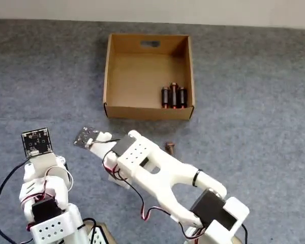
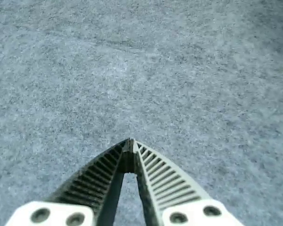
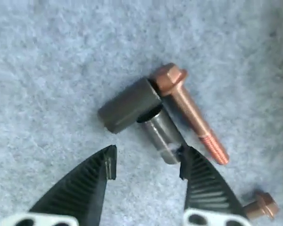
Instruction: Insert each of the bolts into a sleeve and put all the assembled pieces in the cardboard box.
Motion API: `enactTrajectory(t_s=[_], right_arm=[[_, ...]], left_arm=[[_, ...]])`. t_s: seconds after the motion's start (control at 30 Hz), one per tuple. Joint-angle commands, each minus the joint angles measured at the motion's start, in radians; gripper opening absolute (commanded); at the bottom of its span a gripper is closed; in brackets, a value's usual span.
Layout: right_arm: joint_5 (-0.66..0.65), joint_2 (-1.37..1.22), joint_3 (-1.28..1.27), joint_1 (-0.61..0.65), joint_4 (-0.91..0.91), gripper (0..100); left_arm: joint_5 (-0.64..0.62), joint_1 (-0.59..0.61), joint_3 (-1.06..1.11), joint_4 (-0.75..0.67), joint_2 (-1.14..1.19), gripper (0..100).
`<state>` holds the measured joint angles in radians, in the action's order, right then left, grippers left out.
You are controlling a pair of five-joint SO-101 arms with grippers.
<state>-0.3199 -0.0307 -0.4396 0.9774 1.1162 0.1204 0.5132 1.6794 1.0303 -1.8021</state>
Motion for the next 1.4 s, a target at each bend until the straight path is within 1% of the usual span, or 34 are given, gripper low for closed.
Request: enactTrajectory(t_s=[0.0, 0.17, 0.4, 0.53, 0.7, 0.77, 0.83, 0.9, 1.0, 1.1, 1.23, 1.37], right_arm=[[-0.012, 0.002, -0.004, 0.018, -0.008, 20.0], [-0.012, -0.001, -0.027, 0.012, -0.012, 20.2], [-0.017, -0.002, -0.027, 0.012, -0.102, 20.2], [-0.109, -0.012, -0.028, 0.012, -0.101, 20.0], [-0.110, -0.102, -0.028, 0.012, -0.101, 19.7], [-0.110, -0.128, -0.027, 0.010, -0.101, 15.8], [-0.107, -0.130, -0.024, 0.001, -0.101, 8.7], [-0.066, -0.128, -0.018, -0.021, -0.101, 0.7], [0.020, -0.110, -0.016, -0.073, -0.101, 1.5], [0.040, -0.030, -0.036, -0.127, -0.090, 0.6], [0.075, 0.159, -0.125, -0.182, -0.065, 0.6], [0.173, 0.360, -0.291, -0.251, -0.064, 0.6]], left_arm=[[-0.005, 0.005, 0.016, -0.014, -0.007, 1], [-0.005, 0.005, 0.016, -0.011, -0.007, 1], [-0.003, 0.005, 0.016, -0.011, -0.007, 1], [-0.003, 0.005, 0.016, -0.011, -0.007, 1], [-0.003, 0.005, 0.016, -0.011, -0.007, 1], [-0.003, 0.005, 0.016, -0.011, -0.007, 1], [-0.003, 0.005, 0.016, -0.011, -0.007, 1], [-0.003, 0.004, 0.016, -0.011, -0.007, 1], [-0.003, 0.004, 0.016, -0.011, -0.007, 1], [-0.003, 0.004, 0.016, -0.011, -0.007, 1], [-0.003, 0.004, 0.016, -0.011, -0.007, 1], [-0.003, 0.004, 0.016, -0.011, -0.007, 1]])
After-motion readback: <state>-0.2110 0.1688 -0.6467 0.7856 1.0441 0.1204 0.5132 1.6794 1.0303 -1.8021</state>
